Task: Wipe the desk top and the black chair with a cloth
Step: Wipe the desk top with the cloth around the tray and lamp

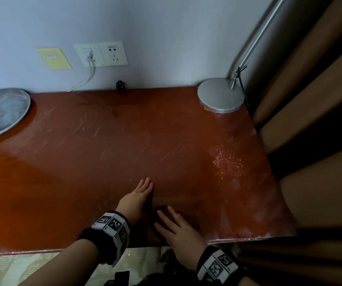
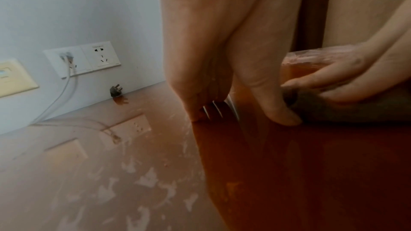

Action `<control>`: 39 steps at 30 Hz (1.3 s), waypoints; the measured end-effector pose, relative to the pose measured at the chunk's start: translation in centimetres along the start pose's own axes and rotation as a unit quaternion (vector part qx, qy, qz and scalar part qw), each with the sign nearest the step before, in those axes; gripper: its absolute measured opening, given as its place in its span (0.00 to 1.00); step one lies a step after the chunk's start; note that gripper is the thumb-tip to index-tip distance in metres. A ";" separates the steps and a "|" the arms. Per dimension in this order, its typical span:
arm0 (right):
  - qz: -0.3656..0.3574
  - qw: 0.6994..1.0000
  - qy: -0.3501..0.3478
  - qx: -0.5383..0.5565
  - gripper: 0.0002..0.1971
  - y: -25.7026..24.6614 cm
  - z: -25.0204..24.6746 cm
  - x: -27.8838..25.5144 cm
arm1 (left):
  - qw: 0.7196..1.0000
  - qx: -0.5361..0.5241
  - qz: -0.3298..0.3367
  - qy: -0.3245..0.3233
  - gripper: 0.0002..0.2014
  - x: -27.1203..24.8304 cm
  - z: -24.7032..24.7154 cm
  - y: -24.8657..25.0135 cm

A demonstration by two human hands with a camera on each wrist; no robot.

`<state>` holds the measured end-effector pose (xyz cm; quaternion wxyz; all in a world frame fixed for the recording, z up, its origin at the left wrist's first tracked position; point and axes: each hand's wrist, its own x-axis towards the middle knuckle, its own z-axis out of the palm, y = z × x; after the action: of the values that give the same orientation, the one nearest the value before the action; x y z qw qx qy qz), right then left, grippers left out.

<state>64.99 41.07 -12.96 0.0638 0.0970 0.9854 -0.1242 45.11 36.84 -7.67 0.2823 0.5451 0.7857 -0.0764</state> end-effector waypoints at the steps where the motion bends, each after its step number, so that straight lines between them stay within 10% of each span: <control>1: -0.007 1.000 0.013 -0.002 0.31 0.2 0.0 -0.4 | 1.000 0.002 -0.002 -0.002 0.44 0.1 0.0 0.0; 5: 0.023 0.998 0.057 0.010 0.26 1.8 0.0 -3.4 | 1.000 0.000 -0.009 -0.011 0.47 0.3 0.2 -0.1; 9: 0.128 0.987 0.095 0.022 0.43 4.4 0.3 -6.2 | 1.000 -0.007 -0.027 0.002 0.45 -0.6 0.8 0.2; 13: 0.214 0.968 0.134 0.009 0.27 3.9 -0.1 -5.1 | 0.998 -0.031 -0.048 0.010 0.43 -1.6 1.1 0.8; 20: 0.049 0.993 0.102 0.015 0.25 -0.1 1.1 -2.9 | 0.997 -0.035 -0.052 0.037 0.38 -3.8 3.8 3.4; 23: 0.079 0.988 0.127 0.026 0.38 2.1 1.0 -5.4 | 0.996 -0.052 -0.059 0.043 0.38 -4.6 4.4 3.8; 30: 0.277 0.955 0.102 0.003 0.22 8.3 -0.4 -12.4 | 0.991 -0.095 -0.073 0.052 0.38 -4.4 5.1 3.6; 39: 0.155 0.987 0.035 -0.002 0.29 4.3 -0.4 -8.8 | 0.992 -0.087 -0.087 0.038 0.39 -4.3 4.7 3.9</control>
<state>74.41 43.67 -12.24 0.0478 0.2526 0.9605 -0.1069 51.37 32.88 -8.58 0.2911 0.4505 0.8439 -0.0112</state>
